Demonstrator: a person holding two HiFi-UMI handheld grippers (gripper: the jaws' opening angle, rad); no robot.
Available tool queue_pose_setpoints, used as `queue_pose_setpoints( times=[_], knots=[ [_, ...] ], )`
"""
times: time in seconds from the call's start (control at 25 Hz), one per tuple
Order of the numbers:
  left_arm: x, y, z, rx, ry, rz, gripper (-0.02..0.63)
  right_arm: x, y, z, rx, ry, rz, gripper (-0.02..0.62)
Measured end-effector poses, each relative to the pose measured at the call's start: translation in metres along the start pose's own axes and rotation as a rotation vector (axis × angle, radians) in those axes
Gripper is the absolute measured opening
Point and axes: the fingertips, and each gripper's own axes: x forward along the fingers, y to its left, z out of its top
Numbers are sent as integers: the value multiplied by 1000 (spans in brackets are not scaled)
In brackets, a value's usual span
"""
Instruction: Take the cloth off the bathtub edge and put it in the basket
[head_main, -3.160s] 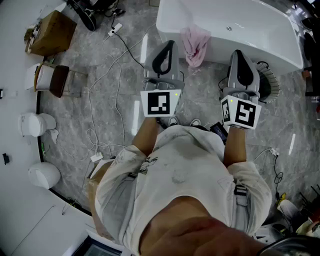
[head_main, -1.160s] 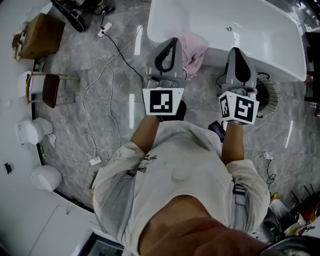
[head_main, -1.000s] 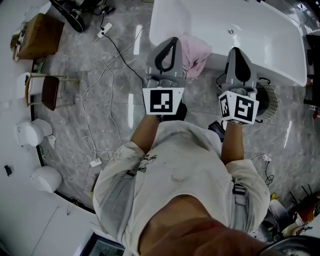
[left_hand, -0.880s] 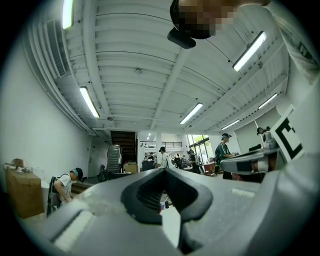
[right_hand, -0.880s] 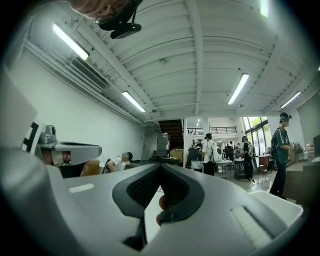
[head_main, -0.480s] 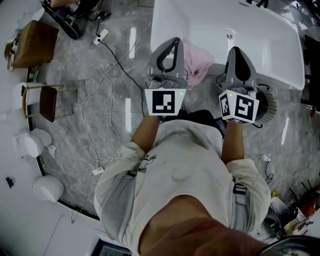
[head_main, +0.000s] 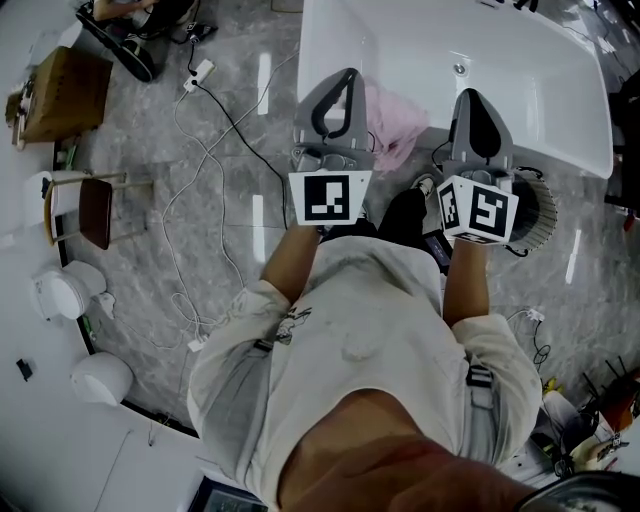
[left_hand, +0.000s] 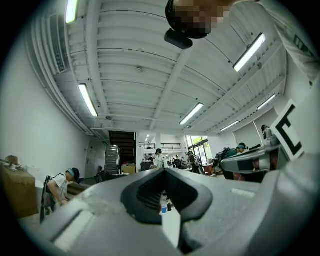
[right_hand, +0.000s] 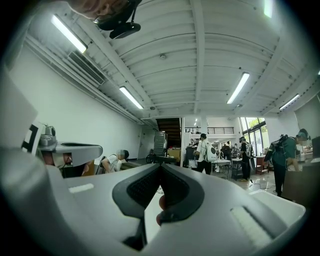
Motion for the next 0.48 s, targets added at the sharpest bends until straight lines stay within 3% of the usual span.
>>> queue_pose_setpoints(
  times=[0.28, 0.48],
  knots=[
    [16, -4, -27, 10, 33, 16, 2, 15, -13, -35, 29, 56, 19, 3],
    [25, -5, -57, 19, 75, 31, 2, 33, -17, -82, 47, 129, 43, 3]
  ],
)
